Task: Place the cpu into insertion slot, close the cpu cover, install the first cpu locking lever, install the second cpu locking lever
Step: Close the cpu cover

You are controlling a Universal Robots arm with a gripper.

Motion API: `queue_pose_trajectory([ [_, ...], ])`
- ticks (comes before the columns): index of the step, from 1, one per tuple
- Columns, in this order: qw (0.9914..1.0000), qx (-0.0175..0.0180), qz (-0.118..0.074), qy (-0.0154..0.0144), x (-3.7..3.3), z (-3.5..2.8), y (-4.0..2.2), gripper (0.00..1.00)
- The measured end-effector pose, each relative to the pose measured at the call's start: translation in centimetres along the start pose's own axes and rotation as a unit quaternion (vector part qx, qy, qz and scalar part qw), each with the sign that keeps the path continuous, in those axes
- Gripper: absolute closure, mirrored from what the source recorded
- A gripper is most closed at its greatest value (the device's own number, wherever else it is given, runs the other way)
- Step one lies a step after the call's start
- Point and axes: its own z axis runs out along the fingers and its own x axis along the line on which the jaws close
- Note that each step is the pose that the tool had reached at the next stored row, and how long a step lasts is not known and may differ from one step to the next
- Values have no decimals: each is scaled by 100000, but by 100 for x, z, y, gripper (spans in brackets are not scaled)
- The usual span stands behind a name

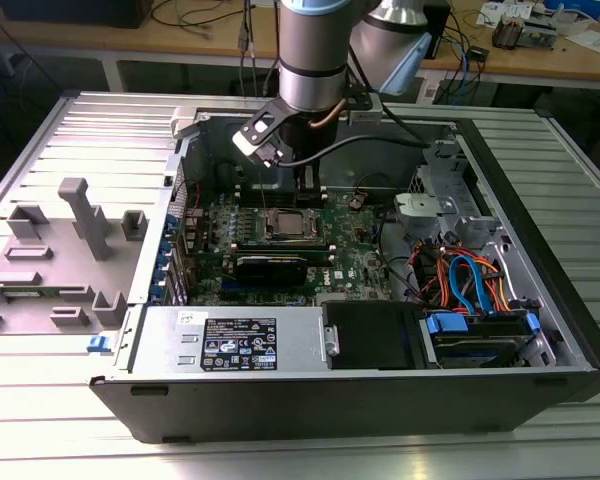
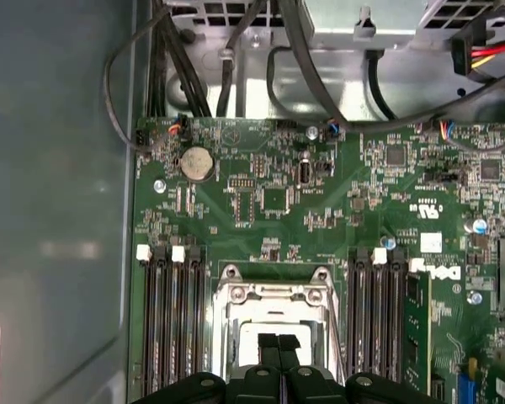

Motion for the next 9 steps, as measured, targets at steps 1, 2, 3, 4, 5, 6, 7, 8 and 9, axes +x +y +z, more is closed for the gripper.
queue_pose_trajectory([
  [1,100000,-3,5,1,1,4,-25,89],
  [2,100000,0,2,-2,1,9,-40,89],
  [3,100000,2,3,-4,1,18,-57,89],
  [4,100000,0,-4,-3,2,36,-80,89],
  [5,100000,0,-2,-2,2,48,-87,89],
  [6,100000,1,-4,-3,2,62,-92,89],
  [7,100000,-1,-9,2,2,83,-105,89],
  [8,100000,-3,-13,5,2,105,-123,89],
  [9,100000,-1,-12,0,2,119,-132,89],
])
